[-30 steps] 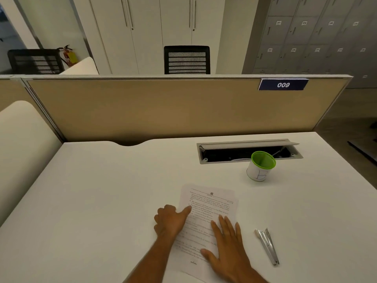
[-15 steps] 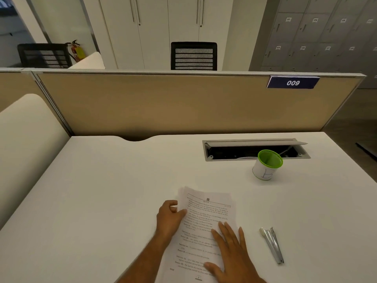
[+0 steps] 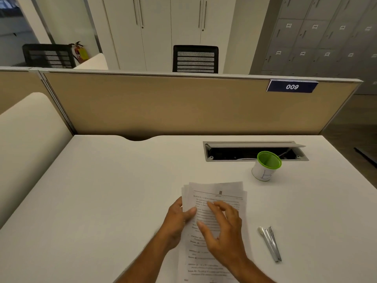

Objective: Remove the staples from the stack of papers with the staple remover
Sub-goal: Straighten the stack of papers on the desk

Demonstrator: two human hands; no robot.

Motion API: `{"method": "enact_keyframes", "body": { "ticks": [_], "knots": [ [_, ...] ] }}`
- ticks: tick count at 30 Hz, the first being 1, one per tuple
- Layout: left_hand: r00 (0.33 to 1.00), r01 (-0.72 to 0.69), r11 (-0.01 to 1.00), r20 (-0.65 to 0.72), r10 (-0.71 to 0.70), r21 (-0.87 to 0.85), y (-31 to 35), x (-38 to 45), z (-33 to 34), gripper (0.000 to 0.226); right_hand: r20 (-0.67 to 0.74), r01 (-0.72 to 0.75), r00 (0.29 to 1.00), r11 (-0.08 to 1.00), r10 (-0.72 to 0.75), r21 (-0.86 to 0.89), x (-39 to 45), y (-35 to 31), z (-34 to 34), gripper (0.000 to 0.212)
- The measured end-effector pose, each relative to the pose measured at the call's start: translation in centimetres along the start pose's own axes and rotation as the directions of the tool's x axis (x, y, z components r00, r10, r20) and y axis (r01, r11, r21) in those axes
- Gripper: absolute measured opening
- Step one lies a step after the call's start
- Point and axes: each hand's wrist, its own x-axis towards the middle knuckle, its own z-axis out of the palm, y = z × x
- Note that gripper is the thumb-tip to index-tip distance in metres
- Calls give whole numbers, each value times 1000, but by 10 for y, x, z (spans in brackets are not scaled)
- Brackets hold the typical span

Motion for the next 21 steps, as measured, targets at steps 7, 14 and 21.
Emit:
{"method": "enact_keyframes", "body": {
  "ticks": [7, 14, 21],
  "knots": [
    [996, -83, 994, 33, 86, -67, 14, -10, 19, 31, -47, -20, 999, 999, 23, 49, 19, -22, -9, 59],
    [996, -86, 983, -8, 86, -161, 32, -21, 50, 62, 18, -173, 984, 949, 175, 264, 37, -34, -16, 65],
    [916, -391, 912, -49, 399, 121, 44, -21, 48, 29, 213, -306, 947, 880, 242, 362, 75, -23, -56, 28]
  ]
}}
